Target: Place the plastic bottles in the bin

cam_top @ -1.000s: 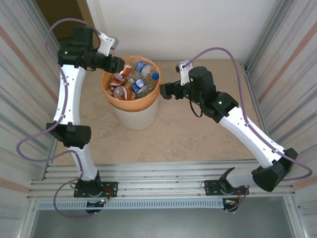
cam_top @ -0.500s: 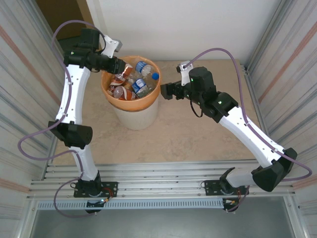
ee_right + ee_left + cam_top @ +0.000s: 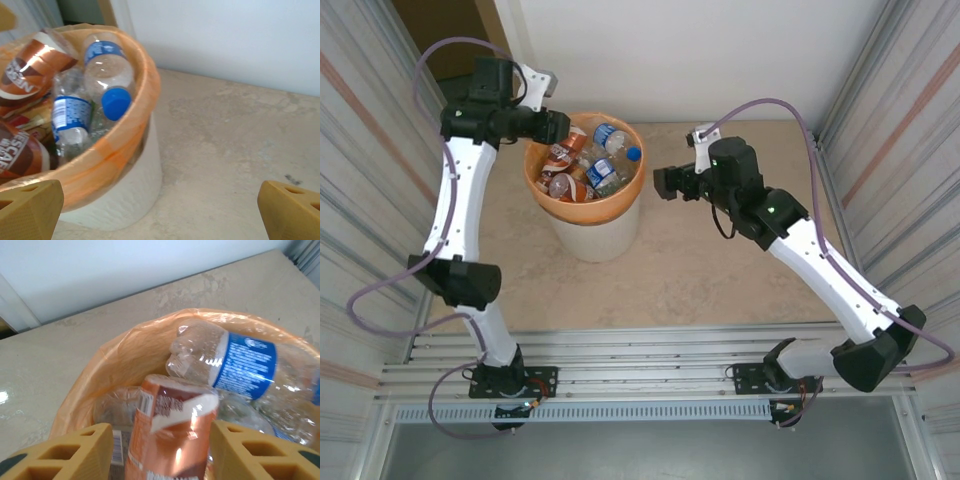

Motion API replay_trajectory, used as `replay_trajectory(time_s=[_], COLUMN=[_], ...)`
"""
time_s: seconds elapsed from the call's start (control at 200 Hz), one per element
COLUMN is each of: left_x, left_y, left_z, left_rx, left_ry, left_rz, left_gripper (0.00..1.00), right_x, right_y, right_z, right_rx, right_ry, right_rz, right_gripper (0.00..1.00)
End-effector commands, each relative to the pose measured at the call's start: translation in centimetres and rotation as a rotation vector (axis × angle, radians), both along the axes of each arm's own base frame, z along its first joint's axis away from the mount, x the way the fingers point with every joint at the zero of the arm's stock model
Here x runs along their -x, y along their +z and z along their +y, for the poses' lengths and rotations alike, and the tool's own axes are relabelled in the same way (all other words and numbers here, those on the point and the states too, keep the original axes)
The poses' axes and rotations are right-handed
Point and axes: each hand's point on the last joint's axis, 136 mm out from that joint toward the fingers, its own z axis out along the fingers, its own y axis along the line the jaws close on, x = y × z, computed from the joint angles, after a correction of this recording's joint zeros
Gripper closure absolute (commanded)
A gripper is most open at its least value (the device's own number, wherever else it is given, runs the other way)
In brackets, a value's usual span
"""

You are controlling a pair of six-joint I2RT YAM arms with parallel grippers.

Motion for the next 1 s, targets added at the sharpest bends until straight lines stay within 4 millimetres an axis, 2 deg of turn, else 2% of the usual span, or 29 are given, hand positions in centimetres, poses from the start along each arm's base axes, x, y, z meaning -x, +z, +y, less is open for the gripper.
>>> replay_trajectory(time_s=[0.0, 0.125, 0.195, 0.281, 0.296, 0.406, 0.641, 0.671, 0.792, 0.992], left_x=[3.3, 6.4, 8.4, 10.7, 11.3, 14.2, 18.4, 18.7, 19.6, 19.7], left_y=[6.2, 8.0, 7.9, 6.8, 7.2, 5.1, -2.1, -3.0, -5.8, -9.8], left_z=[0.1, 1.6, 2.5, 3.7, 4.0, 6.2, 11.3, 11.7, 13.0, 14.9], left_rx=[0.07, 0.095, 0.112, 0.14, 0.149, 0.168, 0.185, 0.189, 0.192, 0.147], left_ry=[0.009, 0.075, 0.117, 0.183, 0.193, 0.309, 0.596, 0.62, 0.698, 0.803], left_rz=[-0.184, -0.278, -0.322, -0.361, -0.381, -0.406, -0.402, -0.4, -0.408, -0.373], left_gripper=[0.44, 0.36, 0.28, 0.19, 0.17, 0.09, 0.01, 0.01, 0.01, 0.01], right_x=[0.5, 1.1, 1.6, 2.2, 2.2, 3.0, 3.4, 3.8, 3.9, 4.0], right_y=[0.2, -0.3, -0.7, -1.5, -1.6, -2.9, -5.6, -5.2, -6.3, -7.5], right_z=[-3.4, -5.5, -6.6, -7.9, -8.2, -9.7, -12.4, -13.0, -14.0, -15.8], right_rx=[0.03, 0.065, 0.085, 0.106, 0.107, 0.108, 0.13, 0.112, 0.101, 0.077], right_ry=[-0.132, -0.201, -0.233, -0.266, -0.275, -0.317, -0.384, -0.395, -0.429, -0.498], right_rz=[-0.02, -0.032, -0.034, -0.023, -0.022, -0.023, 0.012, 0.0, 0.016, 0.047], right_gripper=[0.02, 0.02, 0.02, 0.02, 0.02, 0.02, 0.02, 0.02, 0.02, 0.02])
